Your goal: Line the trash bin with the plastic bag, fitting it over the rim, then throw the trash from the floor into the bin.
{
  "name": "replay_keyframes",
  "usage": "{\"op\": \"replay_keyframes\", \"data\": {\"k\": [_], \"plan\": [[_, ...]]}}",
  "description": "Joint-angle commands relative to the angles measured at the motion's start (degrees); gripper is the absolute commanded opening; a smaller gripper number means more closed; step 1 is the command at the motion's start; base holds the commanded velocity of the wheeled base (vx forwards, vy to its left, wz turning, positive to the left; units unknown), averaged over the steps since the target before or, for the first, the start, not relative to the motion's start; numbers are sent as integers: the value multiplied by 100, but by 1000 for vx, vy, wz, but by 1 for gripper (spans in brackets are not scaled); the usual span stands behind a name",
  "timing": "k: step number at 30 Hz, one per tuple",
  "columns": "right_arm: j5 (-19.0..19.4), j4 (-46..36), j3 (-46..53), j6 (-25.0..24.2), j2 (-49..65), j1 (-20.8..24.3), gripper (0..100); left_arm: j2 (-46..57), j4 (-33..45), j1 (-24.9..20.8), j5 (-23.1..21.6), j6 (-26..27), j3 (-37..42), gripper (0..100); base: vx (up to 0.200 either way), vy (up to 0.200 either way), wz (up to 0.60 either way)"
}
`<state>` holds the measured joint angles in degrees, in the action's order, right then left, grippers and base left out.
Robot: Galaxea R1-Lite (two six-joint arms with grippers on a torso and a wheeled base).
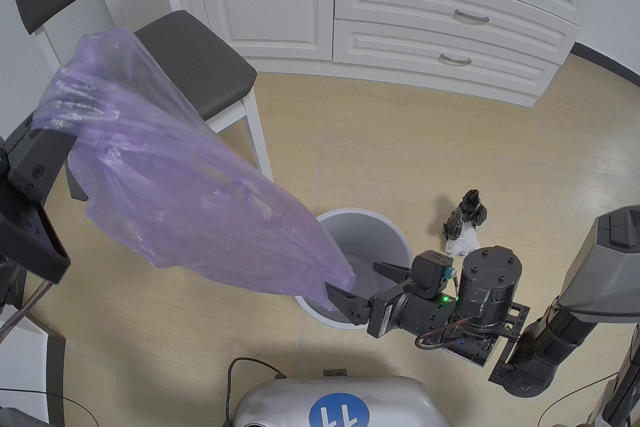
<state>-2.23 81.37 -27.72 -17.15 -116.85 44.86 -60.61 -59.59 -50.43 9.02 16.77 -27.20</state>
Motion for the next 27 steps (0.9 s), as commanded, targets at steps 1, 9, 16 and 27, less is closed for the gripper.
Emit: {"op": "replay_keyframes", "data": {"k": [1, 9, 16, 27], "plan": [[504, 63, -5, -658, -145, 31, 100, -3, -167, -2, 3, -8, -22, 0, 0, 0, 0], [452, 863, 21, -790, -602, 260, 100, -12, -343, -2, 3, -16, -66, 0, 0, 0, 0], [3, 863, -163, -798, -857, 655, 100, -21, -352, -72, 12, -51, -181, 0, 0, 0, 0], [-893, 863, -954, -1141, -1376, 840, 100, -21, -361, -107, 12, -69, -233, 0, 0, 0, 0]]}}
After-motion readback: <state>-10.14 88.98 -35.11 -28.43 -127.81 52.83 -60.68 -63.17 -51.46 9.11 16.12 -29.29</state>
